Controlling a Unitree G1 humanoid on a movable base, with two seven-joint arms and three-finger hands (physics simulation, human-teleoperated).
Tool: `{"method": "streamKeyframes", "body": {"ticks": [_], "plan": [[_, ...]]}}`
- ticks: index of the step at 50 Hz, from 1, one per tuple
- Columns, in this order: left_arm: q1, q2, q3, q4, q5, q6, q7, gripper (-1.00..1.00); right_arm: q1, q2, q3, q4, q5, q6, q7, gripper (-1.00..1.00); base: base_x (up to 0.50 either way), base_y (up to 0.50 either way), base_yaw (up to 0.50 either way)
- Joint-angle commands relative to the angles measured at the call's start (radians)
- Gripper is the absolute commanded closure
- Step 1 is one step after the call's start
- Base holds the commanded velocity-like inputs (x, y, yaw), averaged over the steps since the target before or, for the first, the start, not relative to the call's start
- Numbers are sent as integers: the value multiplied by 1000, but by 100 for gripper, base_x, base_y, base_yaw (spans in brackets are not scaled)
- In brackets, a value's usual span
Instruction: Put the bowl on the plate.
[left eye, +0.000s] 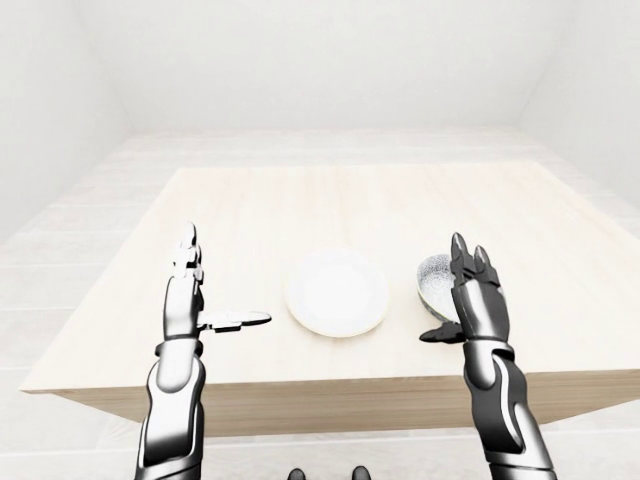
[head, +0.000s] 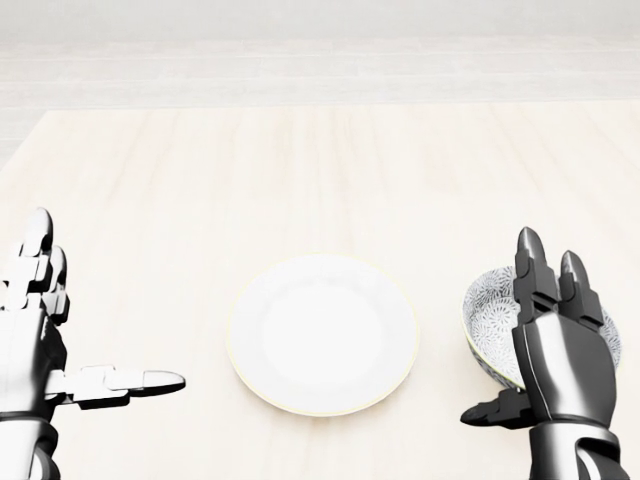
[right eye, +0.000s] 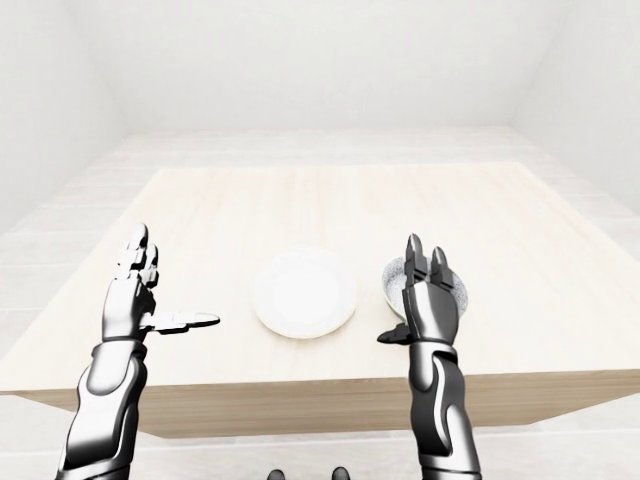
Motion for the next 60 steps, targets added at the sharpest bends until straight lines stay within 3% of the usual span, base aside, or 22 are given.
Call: {"method": "streamKeyframes", "body": {"ticks": [1,23,60], "plan": [[-8,1,-2,9,-1,0,1,-100,15,-1,-15,-37,-76,0,43,-100,0,0,0],[-9,3,-1,12,-11,0,-14,-100,7,-13,-30,16,-223,0,48,-100,0,0,0],[2,1,-1,-21,-11,0,-20,-100,-78,-56,-16,288,-238,0,-34,-100,0,0,0]]}}
